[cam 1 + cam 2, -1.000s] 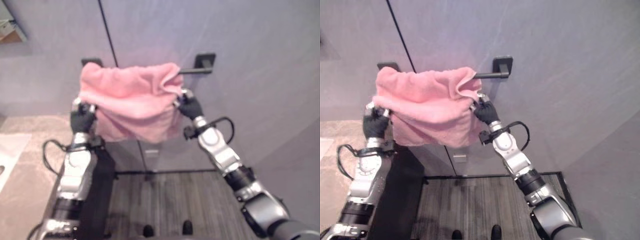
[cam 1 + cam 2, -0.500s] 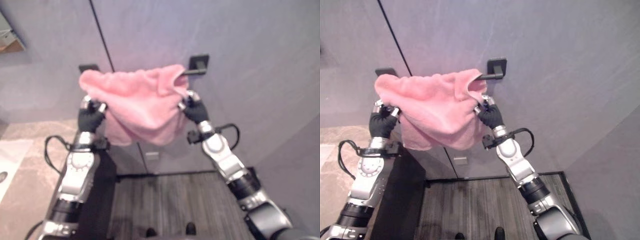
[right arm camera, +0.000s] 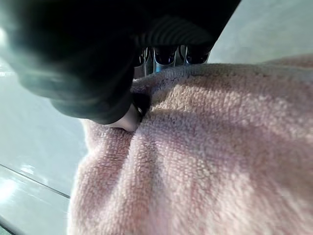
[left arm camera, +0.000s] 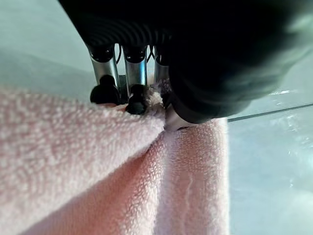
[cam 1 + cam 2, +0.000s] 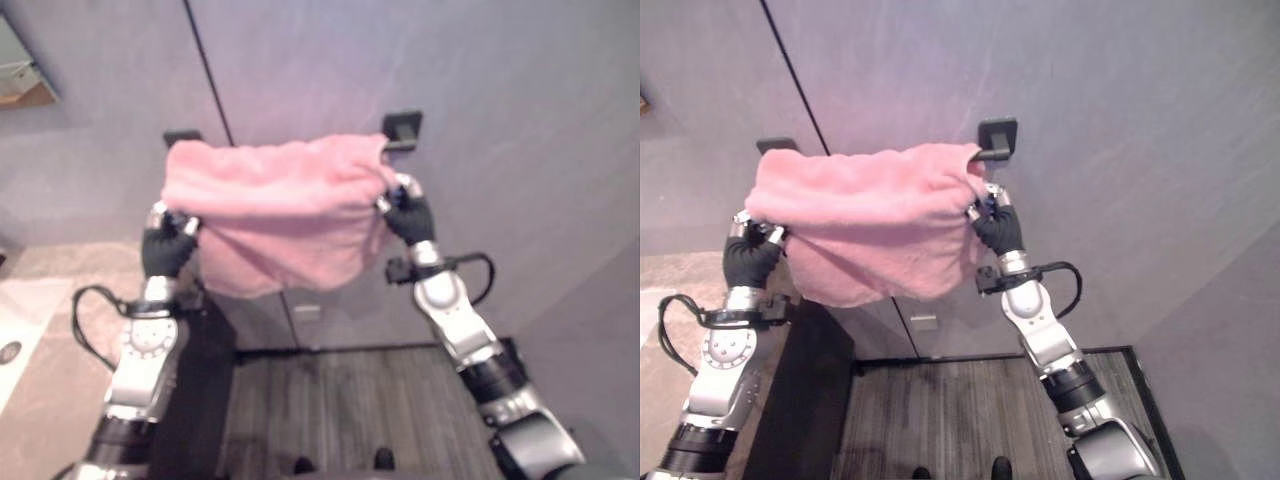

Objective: Put brush and paste in cup on sink, flatten towel.

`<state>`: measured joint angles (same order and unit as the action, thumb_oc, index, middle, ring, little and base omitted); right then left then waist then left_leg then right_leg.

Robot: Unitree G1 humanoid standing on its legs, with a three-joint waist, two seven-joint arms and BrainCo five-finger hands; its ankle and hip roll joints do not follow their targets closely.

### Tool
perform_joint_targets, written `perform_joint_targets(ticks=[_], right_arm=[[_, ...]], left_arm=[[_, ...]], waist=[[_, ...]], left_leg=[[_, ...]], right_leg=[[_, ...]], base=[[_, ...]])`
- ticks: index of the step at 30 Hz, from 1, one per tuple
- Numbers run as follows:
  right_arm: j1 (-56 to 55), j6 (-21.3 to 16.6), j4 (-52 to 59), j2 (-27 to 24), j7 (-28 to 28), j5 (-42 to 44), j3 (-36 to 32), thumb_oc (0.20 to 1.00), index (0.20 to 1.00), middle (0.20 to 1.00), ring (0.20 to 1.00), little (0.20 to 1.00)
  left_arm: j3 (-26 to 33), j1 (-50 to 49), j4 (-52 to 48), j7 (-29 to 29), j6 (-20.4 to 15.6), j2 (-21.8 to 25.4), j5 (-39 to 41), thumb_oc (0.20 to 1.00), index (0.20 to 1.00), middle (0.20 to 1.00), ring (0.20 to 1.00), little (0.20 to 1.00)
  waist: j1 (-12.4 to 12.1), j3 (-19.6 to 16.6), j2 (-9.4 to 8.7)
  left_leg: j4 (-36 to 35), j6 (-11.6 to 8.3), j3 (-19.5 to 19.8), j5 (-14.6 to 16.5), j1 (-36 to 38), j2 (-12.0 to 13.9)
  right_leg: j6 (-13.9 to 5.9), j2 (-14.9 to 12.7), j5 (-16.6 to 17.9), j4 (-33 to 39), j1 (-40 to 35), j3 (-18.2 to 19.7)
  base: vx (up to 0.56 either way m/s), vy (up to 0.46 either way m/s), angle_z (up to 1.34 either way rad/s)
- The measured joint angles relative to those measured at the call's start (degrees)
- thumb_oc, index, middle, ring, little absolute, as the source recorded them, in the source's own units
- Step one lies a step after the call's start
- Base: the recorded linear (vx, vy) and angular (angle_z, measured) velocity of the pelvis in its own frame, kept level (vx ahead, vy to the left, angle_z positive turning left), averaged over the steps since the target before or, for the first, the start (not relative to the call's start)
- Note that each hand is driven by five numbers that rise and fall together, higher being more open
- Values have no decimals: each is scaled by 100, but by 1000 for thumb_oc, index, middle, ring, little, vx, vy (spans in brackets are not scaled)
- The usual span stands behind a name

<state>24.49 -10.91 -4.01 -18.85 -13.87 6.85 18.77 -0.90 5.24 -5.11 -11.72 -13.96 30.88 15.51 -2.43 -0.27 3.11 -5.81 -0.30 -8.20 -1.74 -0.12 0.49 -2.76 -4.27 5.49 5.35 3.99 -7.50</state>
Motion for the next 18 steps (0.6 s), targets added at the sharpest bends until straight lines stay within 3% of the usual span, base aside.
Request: perform_joint_targets(ticks=[3,6,12,14,15,18], right_arm=[[-49,-101,-124,-8,29,-8,47,200,200,200,200,200],[-118,66,-365,21,56,3,203,200,200,200,200,200],[-340,158,-371,-12,261,-3,208,200,200,200,200,200],[-340,193,-375,-10,315,1,213,391,391,391,391,391],[-340,200,-378,-10,357,2,223,529,529,529,529,529],[-344,230,-392,-20,388,15,222,551,551,551,551,551]], left_arm=[[159,-88,-25,-101,-203,-156,43,200,200,200,200,200],[-11,-71,243,-166,20,-127,-54,200,200,200,200,200],[13,-467,284,-140,102,-151,-78,200,200,200,200,200],[16,-467,395,-136,103,-164,-80,200,200,200,200,200],[38,-467,465,-136,106,-198,-80,200,200,200,200,200],[51,-488,495,-141,147,-261,-79,200,200,200,200,200]], waist=[[23,-31,12],[11,-35,13],[21,-34,14],[15,-35,14],[16,-35,13],[19,-35,13]], left_leg=[[1,-4,9,8,15,-5],[0,-5,11,8,1,-4],[0,-4,2,16,12,-4],[0,-4,4,16,25,-3],[0,-4,4,16,30,-3],[0,-4,2,15,39,-3]], right_leg=[[-1,-1,-1,0,-11,3],[1,-2,-3,0,1,-3],[-1,-1,-7,0,-7,1],[-1,-1,-7,0,-24,-5],[-1,-1,-7,1,-29,-5],[-1,-2,-7,1,-36,-3]], base=[[2,-1,1],[33,1,1],[0,0,0],[0,0,0],[0,0,0],[0,0,0]])
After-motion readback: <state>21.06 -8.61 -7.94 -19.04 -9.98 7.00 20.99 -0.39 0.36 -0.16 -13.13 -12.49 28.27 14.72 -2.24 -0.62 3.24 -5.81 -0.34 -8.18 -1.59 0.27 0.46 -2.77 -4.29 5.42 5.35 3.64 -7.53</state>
